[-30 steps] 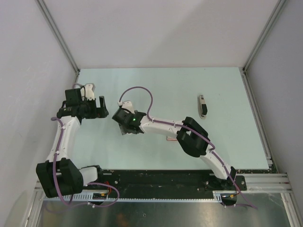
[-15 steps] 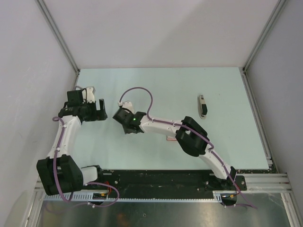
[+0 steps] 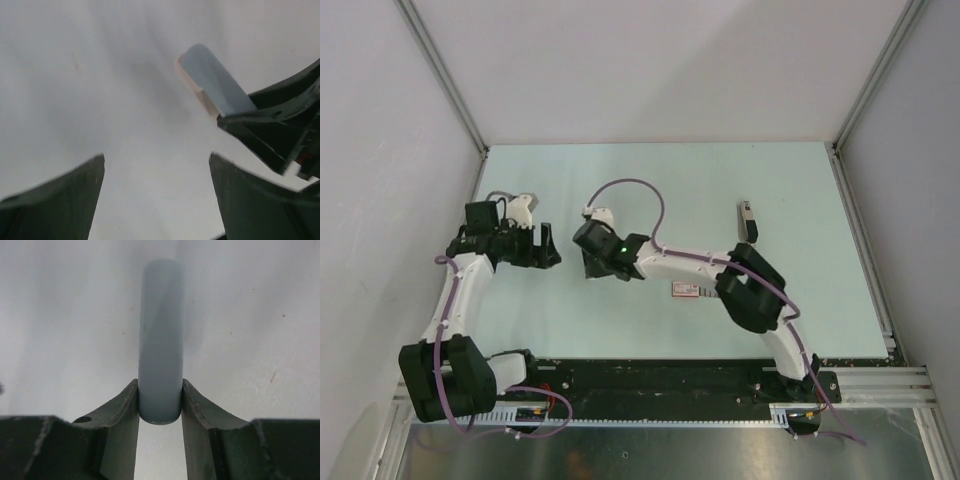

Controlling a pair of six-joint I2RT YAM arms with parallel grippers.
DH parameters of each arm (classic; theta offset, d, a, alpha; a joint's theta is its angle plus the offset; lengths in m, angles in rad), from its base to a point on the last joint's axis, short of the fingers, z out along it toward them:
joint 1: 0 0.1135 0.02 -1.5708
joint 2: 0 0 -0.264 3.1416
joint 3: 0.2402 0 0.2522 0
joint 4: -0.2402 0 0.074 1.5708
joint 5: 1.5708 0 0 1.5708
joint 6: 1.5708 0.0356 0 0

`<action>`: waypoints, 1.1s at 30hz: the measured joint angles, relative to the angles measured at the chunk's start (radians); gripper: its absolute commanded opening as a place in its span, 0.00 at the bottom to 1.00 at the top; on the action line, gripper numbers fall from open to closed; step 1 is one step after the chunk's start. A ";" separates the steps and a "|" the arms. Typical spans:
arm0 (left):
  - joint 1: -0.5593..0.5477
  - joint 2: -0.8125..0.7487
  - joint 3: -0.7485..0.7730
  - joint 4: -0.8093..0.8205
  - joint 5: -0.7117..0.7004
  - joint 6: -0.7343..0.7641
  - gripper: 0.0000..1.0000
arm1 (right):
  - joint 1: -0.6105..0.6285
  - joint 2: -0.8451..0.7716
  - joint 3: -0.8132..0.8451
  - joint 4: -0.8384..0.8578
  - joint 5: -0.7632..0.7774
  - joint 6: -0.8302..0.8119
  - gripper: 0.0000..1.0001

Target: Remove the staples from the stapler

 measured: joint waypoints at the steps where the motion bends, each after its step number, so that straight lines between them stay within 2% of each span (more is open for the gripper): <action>1: 0.000 -0.007 -0.003 -0.004 0.036 0.023 0.89 | -0.008 -0.037 -0.039 0.026 -0.016 0.013 0.00; 5: 0.000 -0.013 -0.003 -0.012 0.161 0.114 0.88 | -0.053 -0.169 -0.150 0.142 -0.064 0.076 0.00; 9: 0.000 -0.008 -0.003 -0.032 0.256 0.195 0.76 | -0.091 -0.253 -0.211 0.246 -0.099 0.146 0.00; 12: -0.008 -0.008 -0.003 -0.043 0.315 0.245 0.72 | -0.105 -0.278 -0.239 0.319 -0.121 0.210 0.00; 18: -0.037 -0.001 -0.002 -0.048 0.375 0.290 0.73 | -0.089 -0.279 -0.266 0.396 -0.151 0.295 0.00; 29: -0.037 0.101 0.047 -0.031 0.408 0.280 0.76 | -0.068 -0.279 -0.289 0.467 -0.199 0.373 0.00; 31: -0.037 0.101 0.051 -0.025 0.417 0.274 0.69 | -0.067 -0.279 -0.292 0.472 -0.204 0.381 0.00; 33: -0.037 0.101 0.051 -0.020 0.423 0.273 0.56 | -0.066 -0.279 -0.294 0.477 -0.209 0.387 0.00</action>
